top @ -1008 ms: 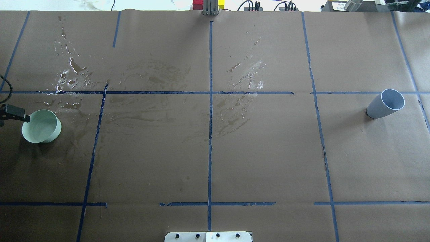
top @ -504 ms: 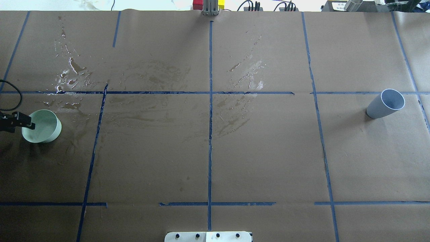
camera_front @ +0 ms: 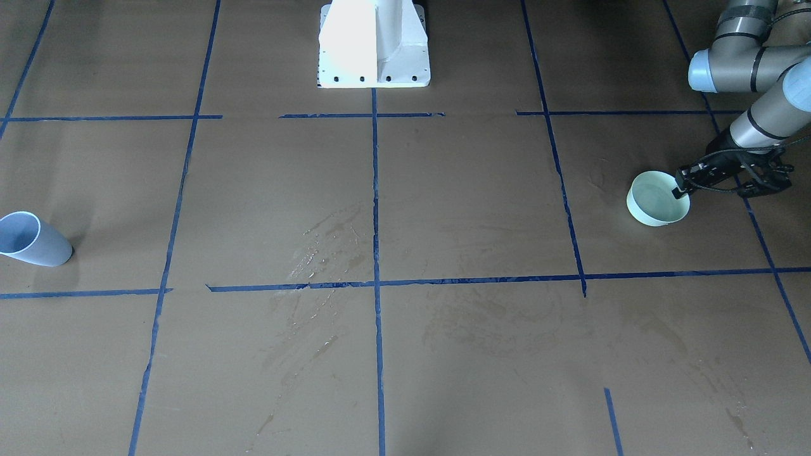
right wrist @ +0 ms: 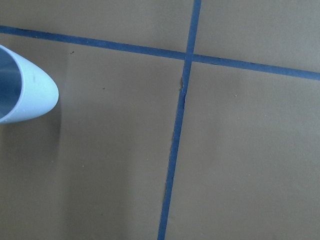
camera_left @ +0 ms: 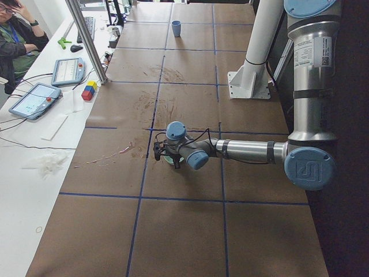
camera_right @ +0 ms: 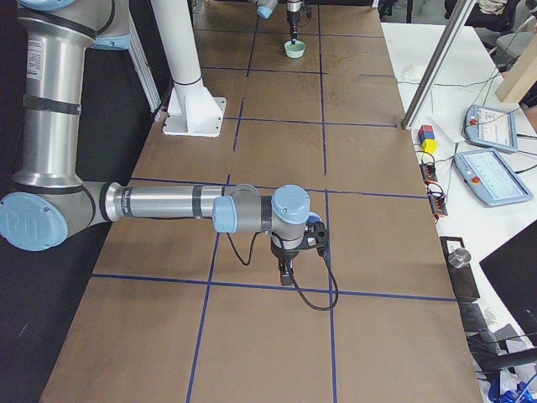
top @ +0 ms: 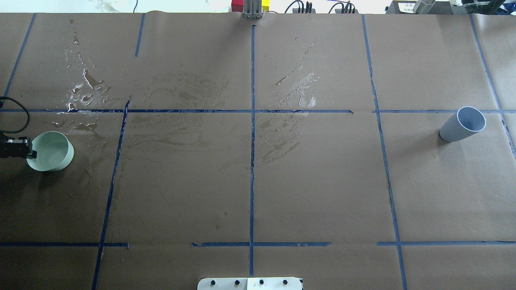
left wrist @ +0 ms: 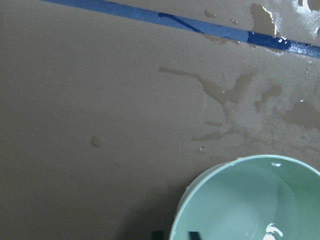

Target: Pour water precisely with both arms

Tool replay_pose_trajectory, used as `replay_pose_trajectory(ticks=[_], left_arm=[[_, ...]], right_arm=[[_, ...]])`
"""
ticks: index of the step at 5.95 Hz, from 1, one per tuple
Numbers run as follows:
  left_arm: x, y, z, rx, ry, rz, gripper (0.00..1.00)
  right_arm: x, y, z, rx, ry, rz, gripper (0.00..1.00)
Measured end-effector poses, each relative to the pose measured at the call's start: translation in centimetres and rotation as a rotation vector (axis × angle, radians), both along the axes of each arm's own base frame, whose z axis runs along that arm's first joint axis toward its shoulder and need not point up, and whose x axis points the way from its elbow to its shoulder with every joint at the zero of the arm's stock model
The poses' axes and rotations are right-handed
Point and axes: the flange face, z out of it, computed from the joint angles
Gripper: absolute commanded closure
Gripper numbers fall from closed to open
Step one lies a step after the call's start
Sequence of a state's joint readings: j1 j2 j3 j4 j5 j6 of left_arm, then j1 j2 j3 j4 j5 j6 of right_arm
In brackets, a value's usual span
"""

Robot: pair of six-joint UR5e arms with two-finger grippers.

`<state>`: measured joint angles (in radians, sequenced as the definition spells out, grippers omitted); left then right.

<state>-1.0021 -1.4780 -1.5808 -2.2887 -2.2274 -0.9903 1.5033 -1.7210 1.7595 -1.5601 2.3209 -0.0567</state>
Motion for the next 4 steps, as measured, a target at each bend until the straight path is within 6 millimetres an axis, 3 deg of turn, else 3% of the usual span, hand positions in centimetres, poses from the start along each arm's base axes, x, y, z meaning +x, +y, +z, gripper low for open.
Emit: replay_pose_trajectory(ticks=[1,2,3,4], left_arm=[[0.02,-0.01,0.04,-0.001,-0.001,0.000,0.77],[0.04,-0.04,0.03,-0.002,0.000,0.000,0.92],[0.06,-0.06,-0.01,-0.002,0.000,0.000,0.99],[0.10,-0.08,-0.22,0.000,0.004,0.001,1.00]], right_arm=[[0.00,0.01,0.03,-0.001,0.000,0.000,0.00],[0.00,0.01,0.06,-0.001,0.000,0.000,0.00],[0.00,0.00,0.06,-0.001,0.000,0.000,0.00],[0.00,-0.04,0.03,0.000,0.000,0.000,0.00]])
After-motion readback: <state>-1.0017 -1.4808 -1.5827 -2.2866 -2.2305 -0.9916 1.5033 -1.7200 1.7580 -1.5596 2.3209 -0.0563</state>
